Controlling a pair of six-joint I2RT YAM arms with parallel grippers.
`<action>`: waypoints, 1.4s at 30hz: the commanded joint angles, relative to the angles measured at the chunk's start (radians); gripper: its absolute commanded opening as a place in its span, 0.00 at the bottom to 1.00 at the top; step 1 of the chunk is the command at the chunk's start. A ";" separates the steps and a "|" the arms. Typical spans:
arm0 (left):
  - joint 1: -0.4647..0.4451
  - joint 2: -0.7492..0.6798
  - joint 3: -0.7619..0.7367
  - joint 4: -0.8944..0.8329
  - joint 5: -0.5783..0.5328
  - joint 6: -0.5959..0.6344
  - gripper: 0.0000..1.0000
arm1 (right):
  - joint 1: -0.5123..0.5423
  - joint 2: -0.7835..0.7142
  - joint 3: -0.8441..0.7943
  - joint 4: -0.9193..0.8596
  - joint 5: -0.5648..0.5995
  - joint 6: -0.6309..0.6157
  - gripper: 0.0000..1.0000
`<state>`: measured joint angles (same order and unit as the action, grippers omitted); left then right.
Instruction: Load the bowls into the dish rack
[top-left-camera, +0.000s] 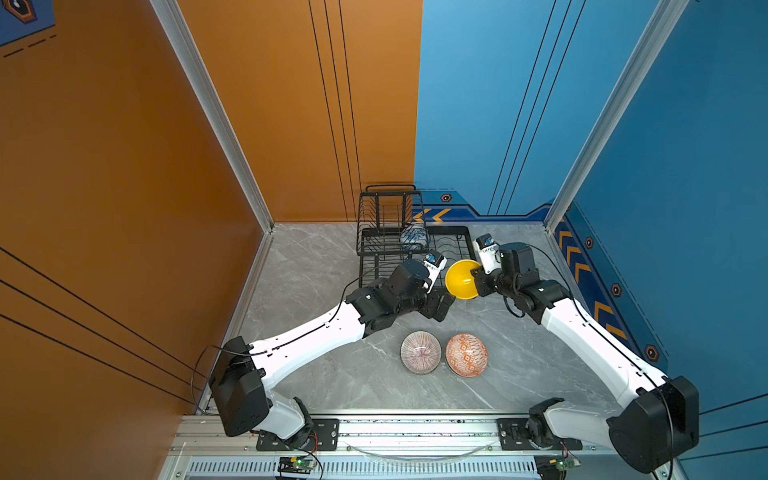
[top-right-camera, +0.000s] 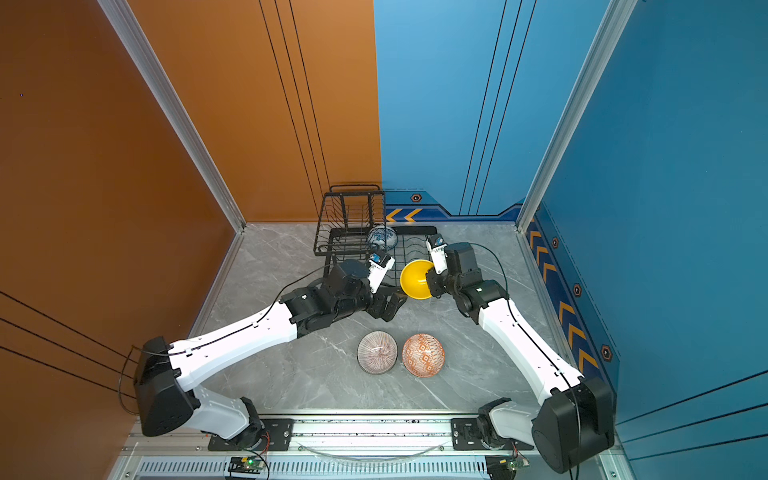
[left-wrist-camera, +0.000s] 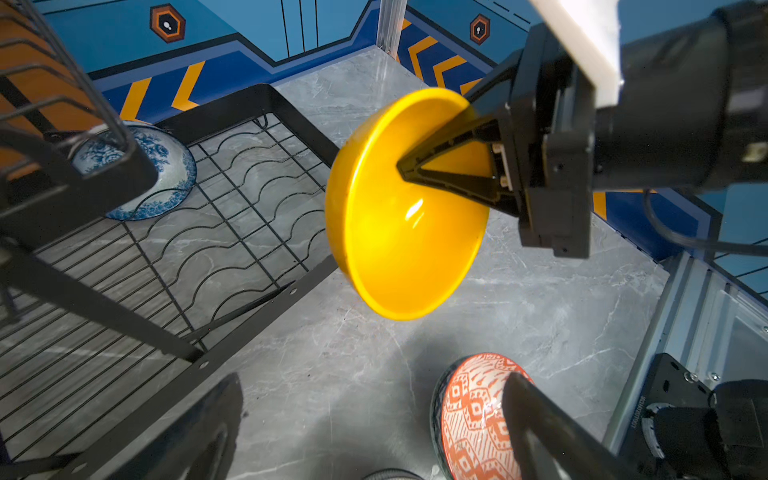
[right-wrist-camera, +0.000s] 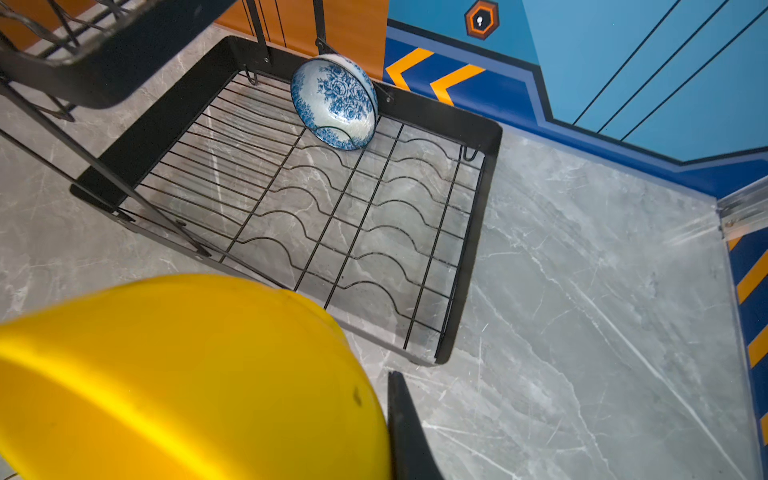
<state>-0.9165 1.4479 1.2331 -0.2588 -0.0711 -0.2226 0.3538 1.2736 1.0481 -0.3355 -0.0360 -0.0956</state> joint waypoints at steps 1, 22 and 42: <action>0.002 -0.051 -0.047 -0.053 -0.040 0.025 0.98 | 0.006 0.020 0.010 0.151 0.029 -0.123 0.00; 0.158 -0.162 -0.222 -0.038 0.015 0.014 0.98 | 0.035 0.405 0.034 0.815 0.301 -0.622 0.00; 0.196 -0.192 -0.269 0.022 0.006 0.009 0.98 | -0.040 0.902 0.324 1.360 0.414 -0.902 0.00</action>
<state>-0.7315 1.2697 0.9810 -0.2508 -0.0738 -0.2241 0.3149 2.1384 1.3254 0.8764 0.3462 -0.9283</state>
